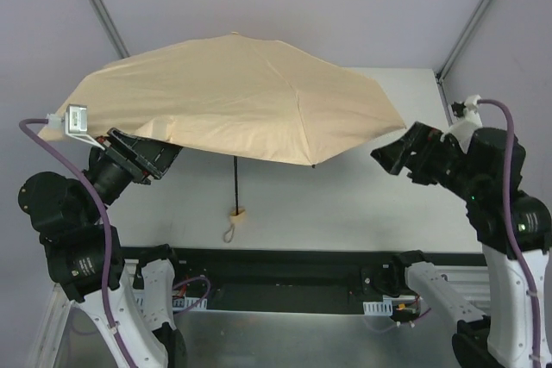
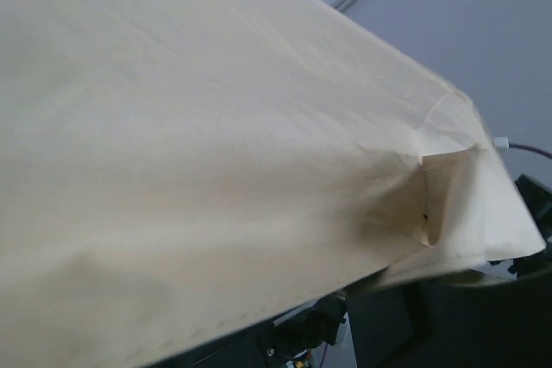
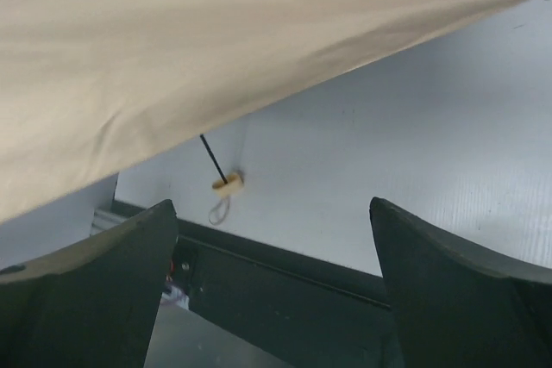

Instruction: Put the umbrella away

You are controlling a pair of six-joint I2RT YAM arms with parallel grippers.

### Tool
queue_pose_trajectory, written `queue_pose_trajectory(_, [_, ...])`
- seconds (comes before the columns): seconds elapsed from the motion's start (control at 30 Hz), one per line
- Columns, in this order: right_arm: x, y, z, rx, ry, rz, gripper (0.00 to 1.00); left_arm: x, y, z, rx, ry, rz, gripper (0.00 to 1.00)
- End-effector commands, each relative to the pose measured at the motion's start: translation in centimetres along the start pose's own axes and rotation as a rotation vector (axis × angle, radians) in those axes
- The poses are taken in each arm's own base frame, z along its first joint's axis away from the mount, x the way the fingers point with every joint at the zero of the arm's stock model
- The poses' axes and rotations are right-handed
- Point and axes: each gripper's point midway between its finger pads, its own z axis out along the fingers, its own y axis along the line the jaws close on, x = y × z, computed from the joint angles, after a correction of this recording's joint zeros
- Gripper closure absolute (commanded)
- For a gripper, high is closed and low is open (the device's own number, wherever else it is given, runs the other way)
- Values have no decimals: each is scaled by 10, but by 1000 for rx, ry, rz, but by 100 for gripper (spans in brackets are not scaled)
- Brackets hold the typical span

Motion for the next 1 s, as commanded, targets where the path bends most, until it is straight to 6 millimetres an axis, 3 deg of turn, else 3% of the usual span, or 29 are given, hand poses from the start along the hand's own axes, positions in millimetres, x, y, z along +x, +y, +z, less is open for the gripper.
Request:
queue_pose_trajectory(0.0, [48, 4, -30, -141, 96, -167, 5, -13, -16, 3, 26, -7, -30, 44])
queue_pose_trajectory(0.2, [116, 5, -33, -341, 171, -52, 8, -11, -15, 5, 36, 22, -71, 44])
queue_pose_trajectory(0.3, [136, 5, -30, -420, 171, 42, 9, -8, -14, 5, 37, 31, -89, 44])
queue_pose_trajectory(0.43, [155, 0, -7, -464, 230, 161, 14, -5, -12, 5, 37, 48, -133, 43])
queue_pose_trajectory(0.63, [189, -7, 30, -414, 407, 92, 14, -4, -9, 6, 33, 55, -160, 43])
queue_pose_trajectory(0.8, [238, 40, 61, -420, 475, -125, 10, -5, -8, 8, 31, 59, -184, 43])
queue_pose_trajectory(0.9, [244, 75, 94, -418, 414, -139, 6, -4, -11, 6, 39, 65, -183, 43])
queue_pose_trajectory(0.97, [228, 100, 123, -384, 314, -136, 5, -1, -13, 5, 43, 72, -191, 43])
